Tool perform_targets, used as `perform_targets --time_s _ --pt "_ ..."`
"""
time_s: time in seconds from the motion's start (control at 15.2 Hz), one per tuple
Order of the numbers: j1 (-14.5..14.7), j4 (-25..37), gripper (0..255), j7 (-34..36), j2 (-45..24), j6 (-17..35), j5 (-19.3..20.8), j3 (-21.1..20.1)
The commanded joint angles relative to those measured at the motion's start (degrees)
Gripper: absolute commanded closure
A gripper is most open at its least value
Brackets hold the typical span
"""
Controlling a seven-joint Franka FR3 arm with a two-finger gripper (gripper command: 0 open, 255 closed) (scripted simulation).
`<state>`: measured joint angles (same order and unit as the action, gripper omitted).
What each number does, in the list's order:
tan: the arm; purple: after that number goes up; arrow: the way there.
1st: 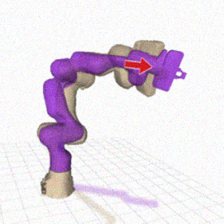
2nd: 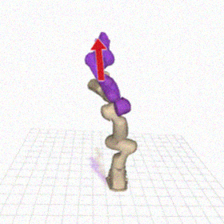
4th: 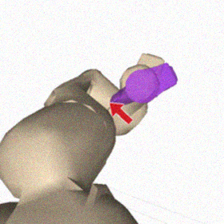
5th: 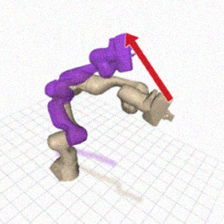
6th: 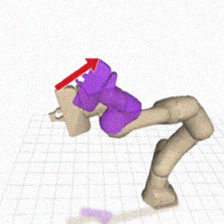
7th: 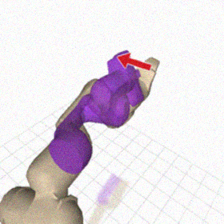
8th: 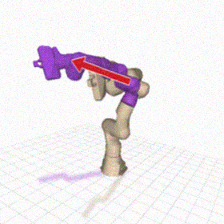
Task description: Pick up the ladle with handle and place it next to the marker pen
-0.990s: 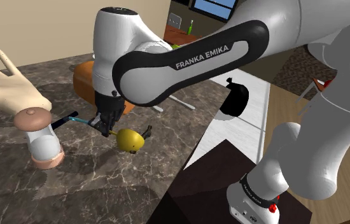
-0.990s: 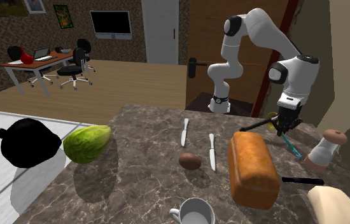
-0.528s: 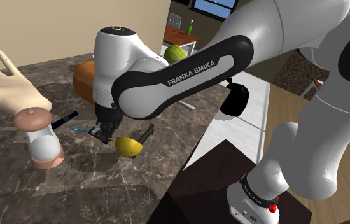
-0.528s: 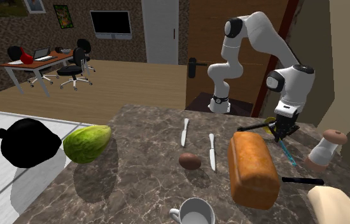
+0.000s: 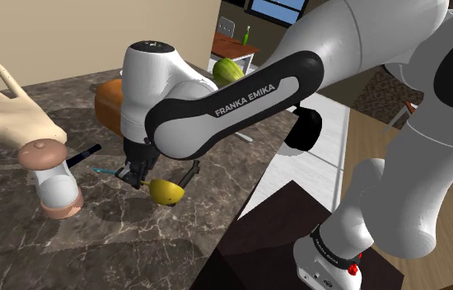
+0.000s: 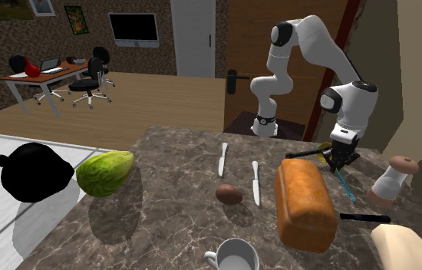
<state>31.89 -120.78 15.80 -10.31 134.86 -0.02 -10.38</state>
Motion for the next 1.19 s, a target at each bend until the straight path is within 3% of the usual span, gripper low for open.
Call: perform_targets --time_s 0.0,0.33,0.59,1.12 --pt "0.0 0.0 0 0.0 0.0 0.0 0.0 0.0" --pt "0.0 0.0 0 0.0 0.0 0.0 0.0 0.0" --pt "-0.4 2.2 0 -0.7 4.4 -6.6 -1.0 -0.1" --pt "-0.3 2.2 0 -0.7 4.4 -6.6 -1.0 -0.1"
